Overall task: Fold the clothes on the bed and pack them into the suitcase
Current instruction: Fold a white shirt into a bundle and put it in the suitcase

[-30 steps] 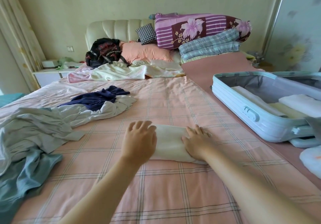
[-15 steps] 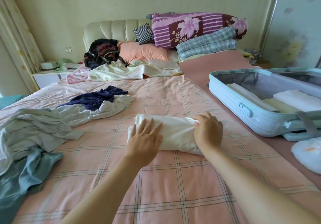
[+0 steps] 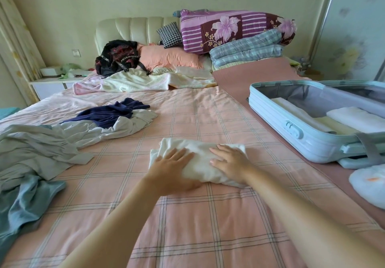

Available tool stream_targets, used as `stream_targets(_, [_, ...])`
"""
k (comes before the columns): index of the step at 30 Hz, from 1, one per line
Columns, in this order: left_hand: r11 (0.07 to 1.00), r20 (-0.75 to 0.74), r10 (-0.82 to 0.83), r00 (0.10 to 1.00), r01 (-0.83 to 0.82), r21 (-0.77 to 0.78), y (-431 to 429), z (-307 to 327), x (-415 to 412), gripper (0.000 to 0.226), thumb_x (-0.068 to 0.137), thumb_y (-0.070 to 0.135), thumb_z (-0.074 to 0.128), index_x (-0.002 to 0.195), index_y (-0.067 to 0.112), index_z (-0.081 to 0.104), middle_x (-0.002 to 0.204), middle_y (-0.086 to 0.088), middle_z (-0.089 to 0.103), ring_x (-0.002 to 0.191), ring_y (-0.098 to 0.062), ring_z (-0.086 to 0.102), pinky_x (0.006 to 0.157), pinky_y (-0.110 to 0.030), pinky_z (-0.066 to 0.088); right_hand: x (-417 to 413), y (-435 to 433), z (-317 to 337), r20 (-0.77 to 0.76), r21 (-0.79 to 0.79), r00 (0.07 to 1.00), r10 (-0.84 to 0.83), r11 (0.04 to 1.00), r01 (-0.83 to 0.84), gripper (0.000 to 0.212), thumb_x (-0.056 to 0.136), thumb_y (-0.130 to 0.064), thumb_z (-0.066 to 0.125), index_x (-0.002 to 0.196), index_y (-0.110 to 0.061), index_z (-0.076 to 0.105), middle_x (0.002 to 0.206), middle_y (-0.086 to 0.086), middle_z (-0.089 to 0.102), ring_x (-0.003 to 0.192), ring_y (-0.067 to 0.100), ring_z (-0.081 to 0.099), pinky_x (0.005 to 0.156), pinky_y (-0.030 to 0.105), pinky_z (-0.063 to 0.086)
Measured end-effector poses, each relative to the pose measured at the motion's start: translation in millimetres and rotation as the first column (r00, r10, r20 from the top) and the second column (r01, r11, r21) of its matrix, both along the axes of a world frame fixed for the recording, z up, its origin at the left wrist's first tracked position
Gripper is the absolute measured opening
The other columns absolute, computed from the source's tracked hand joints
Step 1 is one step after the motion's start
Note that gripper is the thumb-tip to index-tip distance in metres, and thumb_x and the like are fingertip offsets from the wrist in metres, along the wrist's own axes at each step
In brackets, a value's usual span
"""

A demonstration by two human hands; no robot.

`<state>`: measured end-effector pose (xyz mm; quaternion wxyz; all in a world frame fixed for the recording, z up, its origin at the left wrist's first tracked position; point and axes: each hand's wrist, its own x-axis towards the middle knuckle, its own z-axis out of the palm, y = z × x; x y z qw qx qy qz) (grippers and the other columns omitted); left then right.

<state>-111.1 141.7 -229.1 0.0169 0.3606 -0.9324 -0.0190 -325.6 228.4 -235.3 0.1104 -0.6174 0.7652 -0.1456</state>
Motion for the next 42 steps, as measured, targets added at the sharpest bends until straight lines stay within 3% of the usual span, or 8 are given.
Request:
stream_targets(8, [0.972,0.131,0.056,0.99,-0.023,-0.235,10.2,20.9,-1.2,0.095,0.067,0.094,0.04,0.142,0.037,0.038,0.133,0.006,0.05,0.122,-0.022,0.05,0.095,-0.039,0.043,5.0,10.4,7.7,0.0,-0.159,0.932,-0.361,0.921,0.357,0.057,0.095,-0.045,0.04,0.15,-0.03,0.035,0.155,0.001,0.034,0.142,0.024,0.033,0.114,0.045,0.028])
stream_targets(12, [0.943,0.042,0.152,0.987,-0.132,-0.306,8.0,30.2,1.6,0.078,0.083,0.085,0.021,0.135,0.034,0.048,0.133,0.003,0.053,0.119,-0.022,0.052,0.093,-0.038,0.042,10.4,8.4,3.0,0.049,-0.035,0.971,-0.233,0.972,0.234,0.059,0.097,-0.044,0.036,0.154,-0.031,0.028,0.161,0.01,0.022,0.147,0.027,0.024,0.119,0.044,0.024])
stream_targets(17, [0.973,-0.099,0.058,0.993,-0.078,-0.217,-16.6,23.4,-16.0,0.051,0.101,0.054,0.029,0.148,0.036,0.035,0.156,0.007,0.036,0.144,-0.017,0.029,0.118,-0.041,0.022,10.3,1.7,1.8,-0.006,-0.054,0.977,-0.214,0.976,0.213,0.061,0.098,-0.051,0.034,0.156,-0.035,0.023,0.167,0.011,-0.008,0.154,0.024,-0.004,0.123,0.05,0.008])
stream_targets(20, [0.992,-0.064,0.084,0.994,-0.077,0.096,-25.8,8.0,-16.3,0.058,0.101,0.057,0.025,0.156,0.04,0.015,0.165,0.01,0.01,0.152,-0.012,0.003,0.123,-0.04,0.0,1.5,-0.9,-2.5,-0.016,-0.034,0.973,-0.229,0.973,0.228,0.062,0.099,-0.056,0.03,0.158,-0.04,0.016,0.166,0.003,-0.023,0.154,0.022,-0.013,0.123,0.052,0.003])
stream_targets(27, [0.964,0.064,0.216,0.974,-0.224,0.145,-28.2,5.0,-16.6,0.072,0.094,0.071,0.018,0.157,0.04,0.001,0.166,0.007,-0.004,0.153,-0.024,-0.006,0.12,-0.058,-0.004,-12.4,-4.3,-7.0,-0.177,0.062,0.959,-0.223,0.969,0.237,0.06,0.102,-0.056,0.019,0.158,-0.038,0.013,0.166,0.01,-0.02,0.153,0.027,-0.019,0.12,0.058,-0.007])
stream_targets(33, [0.963,0.113,0.062,0.992,-0.03,-0.267,-3.8,17.3,-27.9,0.057,0.104,0.048,0.024,0.156,0.024,0.022,0.166,0.002,0.009,0.153,-0.019,0.003,0.12,-0.051,-0.008,5.3,3.0,6.2,-0.28,-0.295,0.957,0.072,0.943,-0.157,0.052,0.095,-0.049,0.038,0.127,-0.019,0.066,0.15,0.007,0.05,0.142,0.026,0.041,0.115,0.045,0.025])
stream_targets(37, [0.995,0.077,-0.091,0.993,0.088,0.042,20.6,15.2,-40.9,0.079,0.093,0.068,0.026,0.158,0.024,0.015,0.166,0.006,0.004,0.153,-0.016,-0.001,0.123,-0.048,0.001,0.3,15.4,5.7,-0.188,0.118,0.966,0.18,0.98,-0.16,0.094,0.081,-0.06,0.055,0.159,-0.023,0.019,0.168,-0.002,0.012,0.154,0.015,0.008,0.125,0.037,0.006])
stream_targets(42, [0.993,0.144,-0.083,0.986,0.094,-0.075,27.9,-2.4,-40.8,0.095,0.083,0.073,0.039,0.158,0.021,0.012,0.166,0.0,0.004,0.153,-0.021,-0.001,0.121,-0.056,0.002,-5.8,26.8,2.6,-0.163,0.043,0.983,0.082,0.996,-0.076,0.092,0.078,-0.033,0.063,0.159,-0.028,0.02,0.168,-0.006,0.011,0.154,0.011,0.006,0.125,0.038,0.01])
